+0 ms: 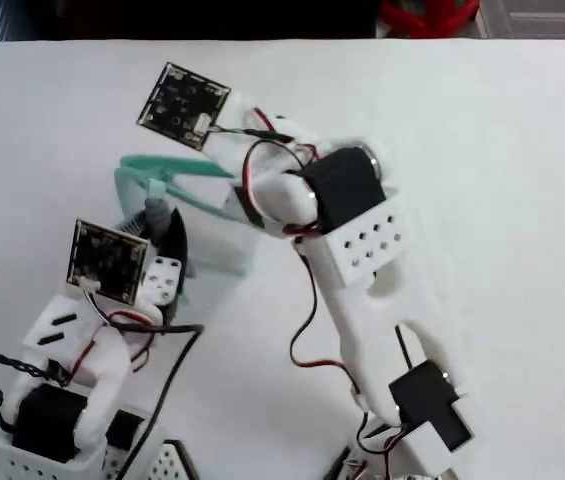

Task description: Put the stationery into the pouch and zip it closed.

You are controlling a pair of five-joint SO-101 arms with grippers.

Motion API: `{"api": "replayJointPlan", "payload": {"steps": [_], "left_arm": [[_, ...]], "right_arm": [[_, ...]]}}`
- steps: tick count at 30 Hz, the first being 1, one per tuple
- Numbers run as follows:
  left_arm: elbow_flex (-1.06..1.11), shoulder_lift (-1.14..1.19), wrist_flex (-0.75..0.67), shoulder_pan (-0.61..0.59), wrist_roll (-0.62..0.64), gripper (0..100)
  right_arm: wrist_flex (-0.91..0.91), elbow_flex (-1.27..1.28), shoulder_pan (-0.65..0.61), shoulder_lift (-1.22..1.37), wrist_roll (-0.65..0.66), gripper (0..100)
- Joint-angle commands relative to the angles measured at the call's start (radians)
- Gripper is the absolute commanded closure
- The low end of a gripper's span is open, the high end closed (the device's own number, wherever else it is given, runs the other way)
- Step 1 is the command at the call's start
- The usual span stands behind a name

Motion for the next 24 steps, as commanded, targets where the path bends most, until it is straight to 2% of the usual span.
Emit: {"api": "replayJointPlan", "payload": {"steps": [1, 7, 11, 15, 18, 24], "left_arm": [[-0.008, 0.005, -0.031, -0.027, 0.011, 98], [0.006, 0.008, -0.063, -0.027, 0.011, 98], [0.066, 0.005, -0.118, -0.028, 0.011, 98], [0.077, 0.005, -0.118, -0.028, 0.011, 98], [0.077, 0.005, -0.118, -0.028, 0.011, 98], [0.077, 0.004, -0.117, -0.028, 0.011, 98]], "right_arm": [[0.002, -0.018, -0.015, -0.059, 0.009, 75.8], [0.001, -0.155, -0.085, -0.127, -0.058, 73.1], [0.008, -0.218, -0.082, -0.145, -0.069, 72.0], [0.008, -0.072, -0.044, -0.136, -0.061, 71.0], [0.007, 0.078, -0.047, -0.151, -0.014, 65.8], [-0.058, 0.310, -0.045, -0.243, 0.009, 65.7]]}}
